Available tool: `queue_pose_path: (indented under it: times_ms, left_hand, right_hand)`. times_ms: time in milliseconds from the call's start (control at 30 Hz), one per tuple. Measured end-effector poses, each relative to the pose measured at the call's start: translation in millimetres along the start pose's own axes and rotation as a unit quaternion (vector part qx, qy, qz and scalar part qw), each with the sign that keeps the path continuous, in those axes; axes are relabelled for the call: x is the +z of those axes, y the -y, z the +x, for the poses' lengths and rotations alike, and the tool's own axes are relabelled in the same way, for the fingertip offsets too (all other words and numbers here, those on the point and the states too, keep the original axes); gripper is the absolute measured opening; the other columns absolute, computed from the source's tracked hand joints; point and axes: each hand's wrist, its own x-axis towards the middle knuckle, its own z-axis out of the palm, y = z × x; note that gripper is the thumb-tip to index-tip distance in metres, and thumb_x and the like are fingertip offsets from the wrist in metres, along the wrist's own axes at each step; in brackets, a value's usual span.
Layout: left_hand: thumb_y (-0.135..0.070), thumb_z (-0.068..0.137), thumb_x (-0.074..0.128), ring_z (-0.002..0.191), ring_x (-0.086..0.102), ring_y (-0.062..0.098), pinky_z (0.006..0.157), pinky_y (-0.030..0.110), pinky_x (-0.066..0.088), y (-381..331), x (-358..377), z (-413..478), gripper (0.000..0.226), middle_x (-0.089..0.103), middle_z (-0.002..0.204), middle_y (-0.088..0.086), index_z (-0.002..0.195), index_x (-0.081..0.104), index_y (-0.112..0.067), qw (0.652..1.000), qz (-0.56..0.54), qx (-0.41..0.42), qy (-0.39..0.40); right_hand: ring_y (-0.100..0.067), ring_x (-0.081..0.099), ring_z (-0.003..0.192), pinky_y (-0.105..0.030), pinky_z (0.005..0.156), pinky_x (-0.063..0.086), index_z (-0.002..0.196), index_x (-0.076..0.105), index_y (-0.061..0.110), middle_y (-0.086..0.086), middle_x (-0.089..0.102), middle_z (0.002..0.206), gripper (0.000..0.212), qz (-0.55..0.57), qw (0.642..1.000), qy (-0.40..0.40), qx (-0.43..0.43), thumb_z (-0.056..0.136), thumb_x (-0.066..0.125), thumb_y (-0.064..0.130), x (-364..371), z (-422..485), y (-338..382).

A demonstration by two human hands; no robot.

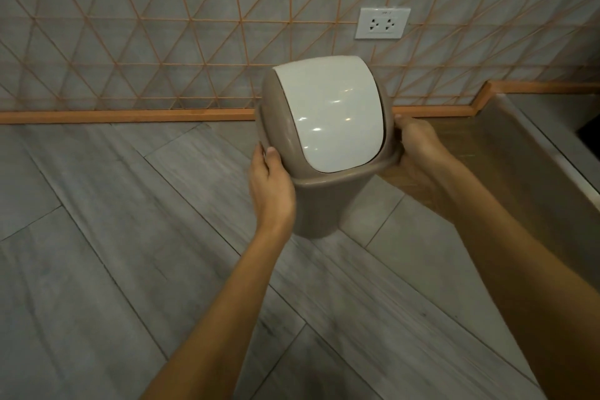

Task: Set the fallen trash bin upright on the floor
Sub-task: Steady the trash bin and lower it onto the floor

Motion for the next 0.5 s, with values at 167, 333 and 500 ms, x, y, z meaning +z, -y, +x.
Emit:
queue_pose_path:
  times_ms: [167,333,500]
  left_hand:
    - [-0.030,0.100,0.031,0.122,0.054,0.018,0.108,0.036,0.042,-0.8,-18.8,29.0,0.047,0.058,0.136,0.001,0.142,0.048,-0.016,1.000,-0.011,-0.021,0.018]
    - [-0.051,0.083,0.041,0.127,0.053,0.019,0.111,0.044,0.040,5.3,-46.8,41.8,0.064,0.059,0.138,0.002,0.139,0.052,-0.021,0.996,-0.017,-0.046,0.070]
    - [-0.075,0.075,0.054,0.145,0.022,0.008,0.113,0.028,0.025,-3.5,-57.7,7.8,0.104,0.015,0.163,-0.009,0.155,0.003,-0.032,0.980,0.105,0.089,0.142]
  right_hand:
    - [-0.024,0.062,0.111,-0.044,0.099,0.050,0.116,0.063,0.009,-0.010,0.068,0.117,0.036,0.006,0.998,0.050,-0.027,0.100,0.032,0.018,2.6,-9.5,-21.1]
    - [-0.021,0.055,0.120,-0.046,0.105,0.044,0.137,0.049,0.017,-0.005,0.060,0.131,0.041,-0.018,0.993,0.091,-0.075,0.100,0.034,0.027,3.7,-20.1,-39.0]
    - [-0.007,0.029,0.136,-0.040,0.113,0.029,0.152,0.012,0.031,0.006,0.022,0.160,0.078,-0.181,0.954,0.123,-0.204,0.088,0.050,0.055,-11.8,-39.4,-42.0]
